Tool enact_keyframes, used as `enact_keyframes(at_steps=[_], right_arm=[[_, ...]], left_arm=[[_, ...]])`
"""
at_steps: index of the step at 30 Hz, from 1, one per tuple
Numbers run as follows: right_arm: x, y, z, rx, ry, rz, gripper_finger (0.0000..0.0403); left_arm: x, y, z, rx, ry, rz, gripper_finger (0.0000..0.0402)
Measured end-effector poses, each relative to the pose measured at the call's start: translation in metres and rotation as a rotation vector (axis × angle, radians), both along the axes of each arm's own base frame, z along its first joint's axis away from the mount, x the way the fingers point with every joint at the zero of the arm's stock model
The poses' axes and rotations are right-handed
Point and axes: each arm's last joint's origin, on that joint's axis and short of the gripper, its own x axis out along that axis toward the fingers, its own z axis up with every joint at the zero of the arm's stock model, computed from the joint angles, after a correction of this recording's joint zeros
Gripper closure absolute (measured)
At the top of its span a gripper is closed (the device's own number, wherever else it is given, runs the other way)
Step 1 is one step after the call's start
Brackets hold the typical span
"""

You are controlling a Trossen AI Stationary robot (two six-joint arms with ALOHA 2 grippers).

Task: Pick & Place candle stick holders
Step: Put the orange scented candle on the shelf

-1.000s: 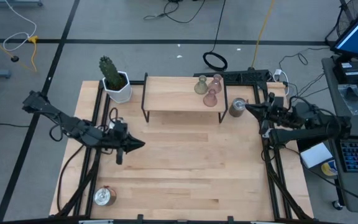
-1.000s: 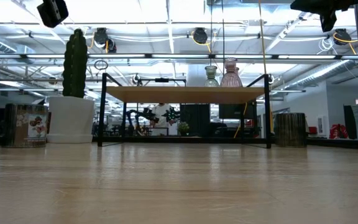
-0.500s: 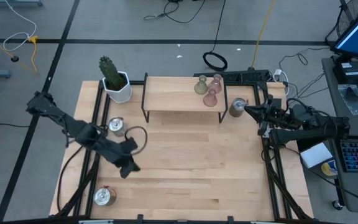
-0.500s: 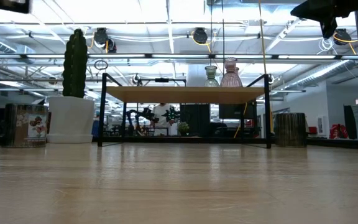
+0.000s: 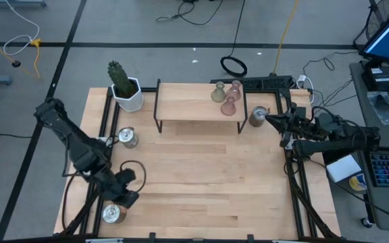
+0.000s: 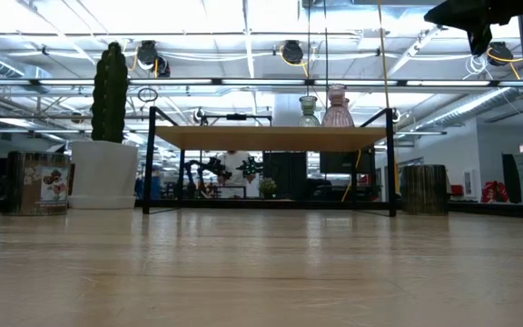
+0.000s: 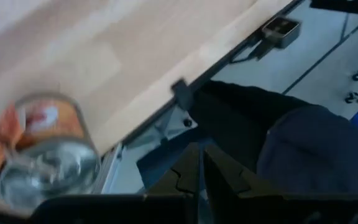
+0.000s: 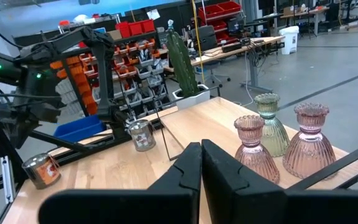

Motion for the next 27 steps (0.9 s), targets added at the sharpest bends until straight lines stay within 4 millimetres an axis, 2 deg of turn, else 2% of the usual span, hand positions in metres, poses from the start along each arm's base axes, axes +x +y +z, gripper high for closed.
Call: enact_keyframes(at_steps=[3, 11, 27], right_arm=[[0.000, 0.000, 0.000, 0.000, 0.000, 0.000, 0.0399], [0.000, 0.000, 0.000, 0.000, 0.000, 0.001, 0.0399], [0.000, 0.000, 0.000, 0.000, 0.000, 0.002, 0.0399]], left_arm=[[-0.009, -0.008, 0.000, -0.005, 0.011, -0.011, 0.0380], [-0.025, -0.022, 0.001, 0.091, -0.137, -0.046, 0.0380], [-0.030, -0.025, 0.001, 0.000, -0.017, 0.111, 0.0380]])
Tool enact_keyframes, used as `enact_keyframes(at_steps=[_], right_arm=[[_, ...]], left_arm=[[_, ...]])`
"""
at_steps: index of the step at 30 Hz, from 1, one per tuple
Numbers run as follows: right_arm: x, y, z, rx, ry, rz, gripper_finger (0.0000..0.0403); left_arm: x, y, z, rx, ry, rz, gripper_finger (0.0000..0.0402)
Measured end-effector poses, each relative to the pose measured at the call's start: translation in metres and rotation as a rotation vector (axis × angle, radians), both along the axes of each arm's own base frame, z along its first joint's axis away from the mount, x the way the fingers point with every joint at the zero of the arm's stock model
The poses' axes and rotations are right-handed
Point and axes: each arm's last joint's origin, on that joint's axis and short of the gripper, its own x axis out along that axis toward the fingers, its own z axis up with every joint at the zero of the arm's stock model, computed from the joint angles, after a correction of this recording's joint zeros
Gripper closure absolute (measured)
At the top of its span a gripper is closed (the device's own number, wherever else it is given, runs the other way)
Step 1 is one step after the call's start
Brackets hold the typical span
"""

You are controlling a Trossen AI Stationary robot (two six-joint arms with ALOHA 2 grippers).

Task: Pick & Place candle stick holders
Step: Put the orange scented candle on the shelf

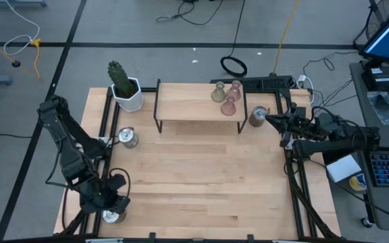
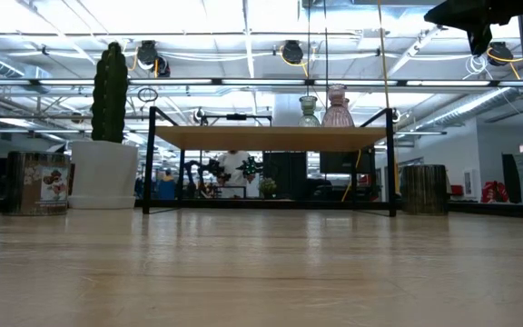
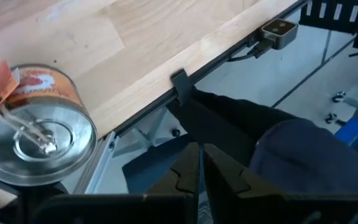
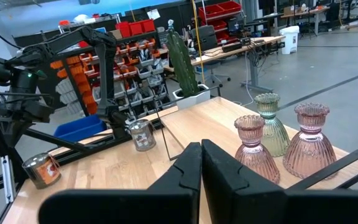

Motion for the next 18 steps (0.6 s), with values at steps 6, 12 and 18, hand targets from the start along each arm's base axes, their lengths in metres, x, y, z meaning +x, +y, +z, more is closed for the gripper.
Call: enact_keyframes(at_steps=[6, 12, 18], right_arm=[[0.000, 0.000, 0.000, 0.000, 0.000, 0.000, 0.0399], [0.000, 0.000, 0.000, 0.000, 0.000, 0.000, 0.0399], [0.000, 0.000, 0.000, 0.000, 0.000, 0.000, 0.0399]], left_arm=[[0.001, -0.006, -0.007, -0.035, 0.106, -0.013, 0.0380], [0.000, -0.027, -0.028, -0.071, 0.351, -0.063, 0.0380], [-0.001, -0.039, -0.040, -0.055, 0.404, -0.031, 0.0380]])
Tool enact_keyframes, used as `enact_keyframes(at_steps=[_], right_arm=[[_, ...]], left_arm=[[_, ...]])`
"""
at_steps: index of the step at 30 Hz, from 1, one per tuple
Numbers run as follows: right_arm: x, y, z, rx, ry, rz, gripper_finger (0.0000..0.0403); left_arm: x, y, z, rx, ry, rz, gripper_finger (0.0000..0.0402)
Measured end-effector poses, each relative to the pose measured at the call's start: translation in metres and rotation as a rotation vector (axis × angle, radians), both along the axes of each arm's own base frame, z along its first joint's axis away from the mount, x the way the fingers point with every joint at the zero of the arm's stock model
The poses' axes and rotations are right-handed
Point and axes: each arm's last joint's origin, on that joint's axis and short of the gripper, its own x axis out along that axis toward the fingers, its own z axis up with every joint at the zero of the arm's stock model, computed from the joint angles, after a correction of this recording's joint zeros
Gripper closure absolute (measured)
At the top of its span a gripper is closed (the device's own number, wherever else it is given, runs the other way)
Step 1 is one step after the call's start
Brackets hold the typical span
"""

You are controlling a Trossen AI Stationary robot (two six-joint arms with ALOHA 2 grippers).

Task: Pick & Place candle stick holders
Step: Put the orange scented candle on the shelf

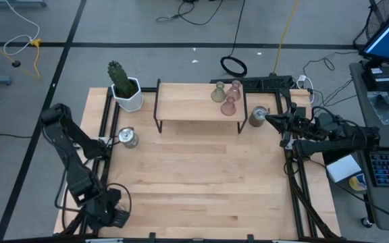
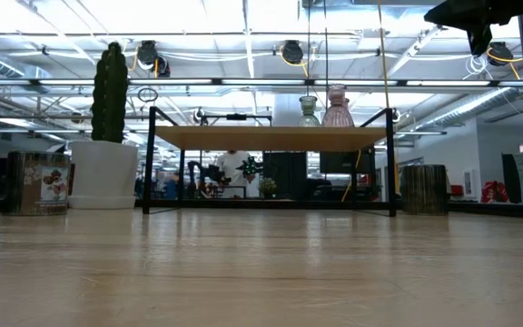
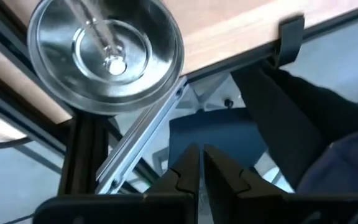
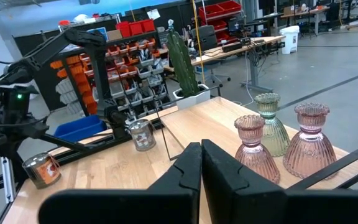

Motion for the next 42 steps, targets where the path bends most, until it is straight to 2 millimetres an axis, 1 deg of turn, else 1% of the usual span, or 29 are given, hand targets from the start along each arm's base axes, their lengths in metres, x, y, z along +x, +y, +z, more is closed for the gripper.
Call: enact_keyframes(at_steps=[6, 14, 19, 23, 42], right_arm=[[0.0000, 0.0000, 0.0000, 0.014, -0.005, -0.001, 0.0399], [0.0000, 0.0000, 0.0000, 0.011, -0.004, 0.000, 0.0399], [0.0000, 0.0000, 0.0000, 0.011, -0.004, 0.000, 0.0399], [0.0000, 0.0000, 0.0000, 0.009, -0.003, 0.000, 0.0399], [0.0000, 0.0000, 0.0000, -0.011, 0.005, 0.000, 0.0399]], left_arm=[[-0.0009, -0.0012, -0.0010, 0.014, -0.011, 0.017, 0.0380], [-0.0072, 0.0027, -0.0044, 0.069, 0.049, 0.001, 0.0380], [-0.0064, 0.0038, -0.0048, 0.094, -0.006, -0.033, 0.0380], [-0.0052, 0.0042, -0.0049, 0.113, -0.047, -0.029, 0.0380], [-0.0051, 0.0035, -0.0044, 0.101, -0.038, -0.019, 0.0380]])
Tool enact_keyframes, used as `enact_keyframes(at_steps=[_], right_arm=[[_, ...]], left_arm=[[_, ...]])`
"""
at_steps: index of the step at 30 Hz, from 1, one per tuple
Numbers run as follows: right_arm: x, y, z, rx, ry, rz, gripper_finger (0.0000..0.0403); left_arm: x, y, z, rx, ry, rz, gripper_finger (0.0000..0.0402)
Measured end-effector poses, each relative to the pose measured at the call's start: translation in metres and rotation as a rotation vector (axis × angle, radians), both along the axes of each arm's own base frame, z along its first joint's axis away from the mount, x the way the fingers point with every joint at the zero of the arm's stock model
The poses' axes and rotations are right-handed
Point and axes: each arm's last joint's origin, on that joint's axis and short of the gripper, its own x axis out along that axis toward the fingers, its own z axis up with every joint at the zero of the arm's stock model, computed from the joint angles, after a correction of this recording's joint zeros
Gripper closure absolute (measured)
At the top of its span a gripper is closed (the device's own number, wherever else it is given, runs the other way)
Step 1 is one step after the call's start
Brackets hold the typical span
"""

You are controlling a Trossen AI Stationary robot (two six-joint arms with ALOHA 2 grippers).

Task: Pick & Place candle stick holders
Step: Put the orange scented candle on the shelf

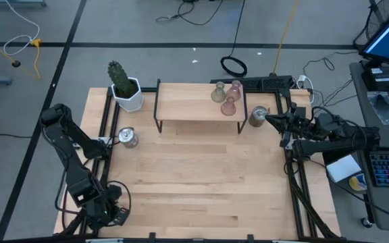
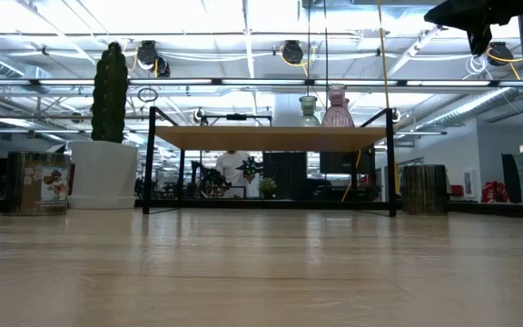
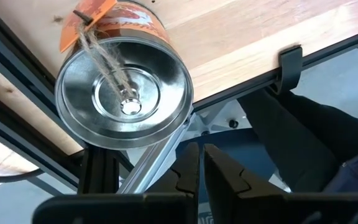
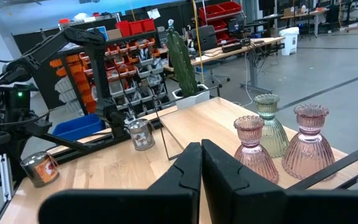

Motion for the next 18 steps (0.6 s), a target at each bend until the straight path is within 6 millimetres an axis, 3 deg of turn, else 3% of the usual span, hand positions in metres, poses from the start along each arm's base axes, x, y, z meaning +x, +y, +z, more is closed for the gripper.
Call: enact_keyframes(at_steps=[5, 18], right_arm=[[0.0000, 0.0000, 0.0000, 0.000, 0.000, 0.000, 0.0399], [0.0000, 0.0000, 0.0000, 0.000, 0.000, 0.000, 0.0399]], left_arm=[[0.0000, 0.0000, 0.0000, 0.000, 0.001, 0.000, 0.0368], [-0.0045, 0.0008, -0.0014, 0.026, 0.031, 0.020, 0.0233]])
